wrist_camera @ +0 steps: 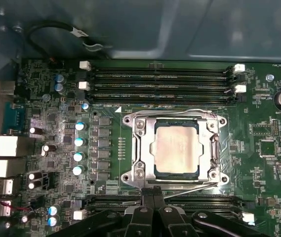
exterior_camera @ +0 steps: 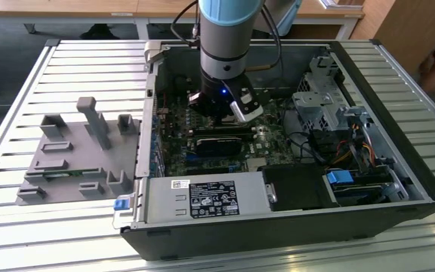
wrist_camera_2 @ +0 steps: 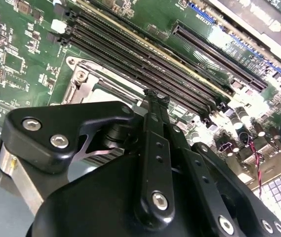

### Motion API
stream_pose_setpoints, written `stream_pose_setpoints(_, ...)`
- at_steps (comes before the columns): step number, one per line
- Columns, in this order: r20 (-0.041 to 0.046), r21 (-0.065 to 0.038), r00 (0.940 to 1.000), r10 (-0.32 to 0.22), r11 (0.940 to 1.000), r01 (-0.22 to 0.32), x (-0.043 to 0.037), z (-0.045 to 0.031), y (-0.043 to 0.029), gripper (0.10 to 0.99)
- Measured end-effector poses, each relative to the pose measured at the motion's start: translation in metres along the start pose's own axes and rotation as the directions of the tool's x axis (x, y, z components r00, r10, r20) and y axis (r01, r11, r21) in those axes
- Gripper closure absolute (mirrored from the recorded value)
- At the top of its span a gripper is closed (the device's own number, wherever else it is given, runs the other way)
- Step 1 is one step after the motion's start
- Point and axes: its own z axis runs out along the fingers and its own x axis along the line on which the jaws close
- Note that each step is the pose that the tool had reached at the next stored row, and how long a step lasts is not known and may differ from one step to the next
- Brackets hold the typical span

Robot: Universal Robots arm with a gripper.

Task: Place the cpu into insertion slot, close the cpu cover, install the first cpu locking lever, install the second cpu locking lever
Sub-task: 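Install the second cpu locking lever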

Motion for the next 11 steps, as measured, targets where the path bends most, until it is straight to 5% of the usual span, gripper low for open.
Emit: stream_pose_setpoints(11, 0.0016, -0.008, 0.9999, 0.012, 0.9999, -0.012, 0.0028, 0.0002, -0.0036, 0.973)
